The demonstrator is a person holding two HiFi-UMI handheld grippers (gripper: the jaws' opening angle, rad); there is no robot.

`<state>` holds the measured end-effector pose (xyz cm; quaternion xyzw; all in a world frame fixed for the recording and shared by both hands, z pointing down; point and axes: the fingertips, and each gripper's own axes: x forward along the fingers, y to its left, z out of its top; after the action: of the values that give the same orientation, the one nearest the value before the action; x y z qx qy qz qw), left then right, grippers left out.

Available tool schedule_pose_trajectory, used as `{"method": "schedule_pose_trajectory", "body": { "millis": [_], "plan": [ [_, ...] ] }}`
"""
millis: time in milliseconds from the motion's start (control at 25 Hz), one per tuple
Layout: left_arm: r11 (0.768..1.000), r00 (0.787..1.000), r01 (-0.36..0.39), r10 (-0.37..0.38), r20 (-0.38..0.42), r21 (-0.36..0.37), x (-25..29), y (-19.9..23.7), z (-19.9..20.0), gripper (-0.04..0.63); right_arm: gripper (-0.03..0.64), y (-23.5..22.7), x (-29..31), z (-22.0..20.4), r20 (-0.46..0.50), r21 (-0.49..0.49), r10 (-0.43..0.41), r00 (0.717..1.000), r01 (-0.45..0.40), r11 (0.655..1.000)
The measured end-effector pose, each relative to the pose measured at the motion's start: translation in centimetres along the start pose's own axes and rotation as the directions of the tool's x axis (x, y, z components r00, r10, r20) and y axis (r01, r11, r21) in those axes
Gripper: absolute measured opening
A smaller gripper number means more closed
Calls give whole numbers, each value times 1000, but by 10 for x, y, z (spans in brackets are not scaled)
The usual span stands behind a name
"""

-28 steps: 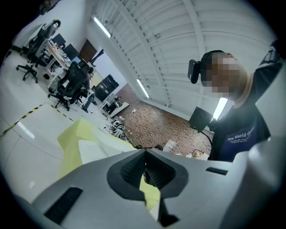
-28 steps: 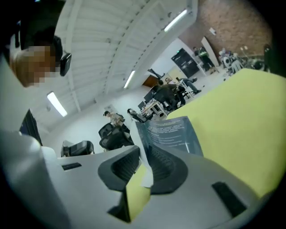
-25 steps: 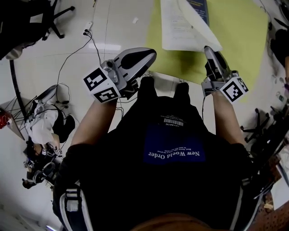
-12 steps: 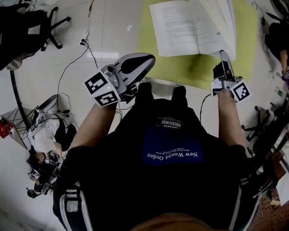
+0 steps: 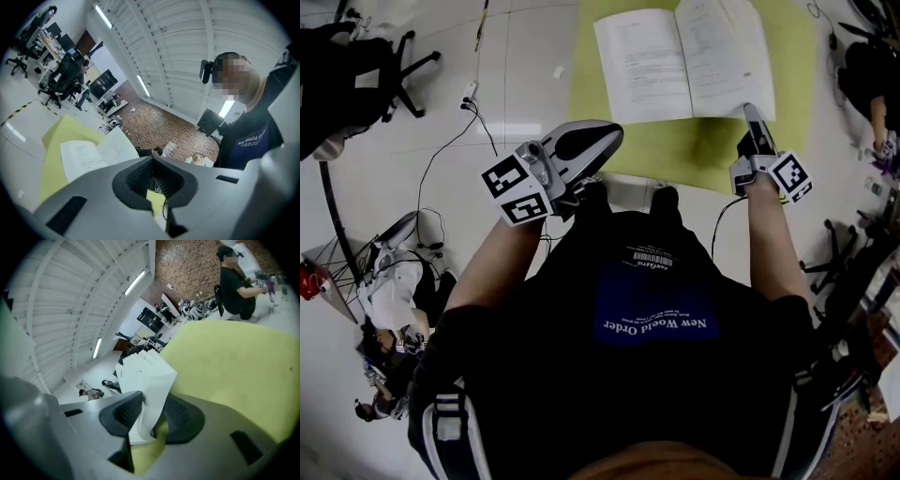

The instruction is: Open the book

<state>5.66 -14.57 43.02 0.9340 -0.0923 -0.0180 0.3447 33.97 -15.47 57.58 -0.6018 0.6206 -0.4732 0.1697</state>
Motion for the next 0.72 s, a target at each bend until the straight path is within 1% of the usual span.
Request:
{"method": "schedule_pose_trajectory", "body": {
  "millis": [120,280,360,440,520,560,640,720],
  "plan": [
    [1000,1000,8,-8,-1,-6,5,-2,-1,3,127,-18,1,-3,-47,-40,-109,993,107,993],
    [1000,1000,15,-16,-7,-22,10,-5,-4,3,169,-41,-9,-8,-116,-31,-245,963,243,970],
    [999,1000,19,-19,-10,-26,12,-5,-4,3,169,-46,-21,-5,-118,-49,-287,950,283,958],
    [1000,1000,22,-22,-15,-21,13,-7,-3,3,169,-41,-37,0,-98,-97,-310,946,301,949],
    [1000,1000,26,-26,-15,-18,15,-9,-2,3,169,-22,-47,3,-79,-178,-289,954,272,946],
    [999,1000,29,-29,-12,-16,15,-11,0,3,169,-8,-50,3,-76,-223,-258,963,235,946],
    [999,999,38,-38,-8,-4,17,-15,6,3,169,26,-50,3,-81,-309,-164,983,131,942],
    [999,999,49,-49,-1,21,19,-22,17,3,169,66,-48,10,-82,-389,-45,996,10,921]
  ]
}}
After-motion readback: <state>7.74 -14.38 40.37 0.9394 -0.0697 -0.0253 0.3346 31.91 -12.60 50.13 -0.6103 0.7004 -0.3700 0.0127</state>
